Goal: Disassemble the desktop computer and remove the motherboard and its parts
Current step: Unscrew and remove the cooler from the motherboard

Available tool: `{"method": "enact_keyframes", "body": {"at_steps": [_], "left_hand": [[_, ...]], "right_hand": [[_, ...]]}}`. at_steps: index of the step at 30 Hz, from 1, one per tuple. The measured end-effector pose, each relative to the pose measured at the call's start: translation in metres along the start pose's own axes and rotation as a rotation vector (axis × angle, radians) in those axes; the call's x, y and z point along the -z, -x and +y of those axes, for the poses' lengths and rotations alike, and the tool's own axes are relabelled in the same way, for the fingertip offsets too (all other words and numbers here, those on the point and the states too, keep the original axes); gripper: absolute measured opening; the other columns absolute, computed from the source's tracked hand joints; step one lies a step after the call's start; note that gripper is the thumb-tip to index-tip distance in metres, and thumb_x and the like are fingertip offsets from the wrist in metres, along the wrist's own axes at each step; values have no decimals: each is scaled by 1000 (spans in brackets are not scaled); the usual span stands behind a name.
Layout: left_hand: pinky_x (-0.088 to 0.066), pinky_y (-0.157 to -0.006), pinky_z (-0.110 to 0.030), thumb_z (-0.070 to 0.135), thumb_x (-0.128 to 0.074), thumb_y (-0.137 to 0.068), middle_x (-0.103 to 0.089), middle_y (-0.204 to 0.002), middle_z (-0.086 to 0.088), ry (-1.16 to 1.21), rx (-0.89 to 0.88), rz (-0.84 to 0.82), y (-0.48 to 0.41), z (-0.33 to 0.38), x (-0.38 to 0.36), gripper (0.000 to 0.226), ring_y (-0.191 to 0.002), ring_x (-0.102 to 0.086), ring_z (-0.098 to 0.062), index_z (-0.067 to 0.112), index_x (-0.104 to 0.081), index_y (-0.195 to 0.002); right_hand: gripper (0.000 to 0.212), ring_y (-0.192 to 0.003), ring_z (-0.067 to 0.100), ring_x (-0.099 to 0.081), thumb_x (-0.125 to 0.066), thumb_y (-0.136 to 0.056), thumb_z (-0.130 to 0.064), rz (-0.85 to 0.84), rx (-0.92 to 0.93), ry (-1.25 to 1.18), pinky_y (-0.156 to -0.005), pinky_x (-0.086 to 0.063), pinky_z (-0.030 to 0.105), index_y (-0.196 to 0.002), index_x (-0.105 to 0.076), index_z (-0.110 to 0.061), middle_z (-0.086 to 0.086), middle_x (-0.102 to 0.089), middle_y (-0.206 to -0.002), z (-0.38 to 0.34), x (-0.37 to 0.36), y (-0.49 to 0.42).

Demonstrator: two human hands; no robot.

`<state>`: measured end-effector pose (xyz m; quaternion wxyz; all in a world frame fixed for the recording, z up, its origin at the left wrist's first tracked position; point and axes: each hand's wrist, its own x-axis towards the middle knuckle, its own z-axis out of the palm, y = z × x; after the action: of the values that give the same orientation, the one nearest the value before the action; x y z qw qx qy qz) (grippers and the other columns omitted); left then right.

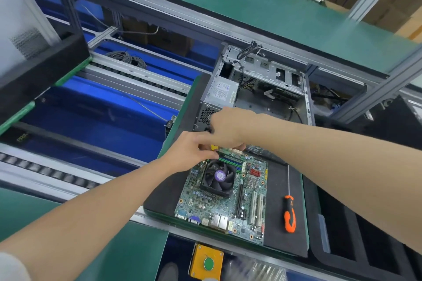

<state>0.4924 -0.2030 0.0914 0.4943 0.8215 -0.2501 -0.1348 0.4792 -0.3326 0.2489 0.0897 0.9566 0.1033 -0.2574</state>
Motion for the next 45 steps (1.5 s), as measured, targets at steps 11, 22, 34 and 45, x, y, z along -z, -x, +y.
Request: {"method": "enact_keyframes", "body": {"at_steps": [11,22,34,45], "left_hand": [[-48,-83,-7,24,-78,-91,-79,-92,18,52,-16,-318,-10,-6,19,20,-93,-72,2,44,-80,-91],[-43,-65,-4,20,-85,-85,-69,-72,33,74,36,7,8,-17,-11,33,-72,-63,13,46,-67,-77],[-55,-86,-34,33,-80,-89,-75,-91,3,116,-15,-250,-2,-6,16,28,-85,-69,-16,54,-70,-102],[-58,-90,-33,18,-88,-81,-80,-88,11,99,60,-164,4,-9,8,24,-92,-74,-10,40,-80,-77]], "right_hand": [[32,-54,18,-55,-54,-99,-24,-73,56,238,-44,-42,26,-71,-61,-10,2,-62,-68,-18,0,-11],[19,-86,26,-63,-64,-88,-7,115,668,599,-66,-53,39,-102,-68,-19,-1,-61,-97,-2,-8,-13],[64,-50,26,-58,-42,-104,-52,-257,-212,-373,-49,-50,27,-78,-66,1,12,-72,-62,-8,-1,-11],[36,-75,22,-66,-55,-99,-44,-114,356,197,-63,-52,31,-86,-73,-16,0,-71,-73,-4,2,-10]]}}
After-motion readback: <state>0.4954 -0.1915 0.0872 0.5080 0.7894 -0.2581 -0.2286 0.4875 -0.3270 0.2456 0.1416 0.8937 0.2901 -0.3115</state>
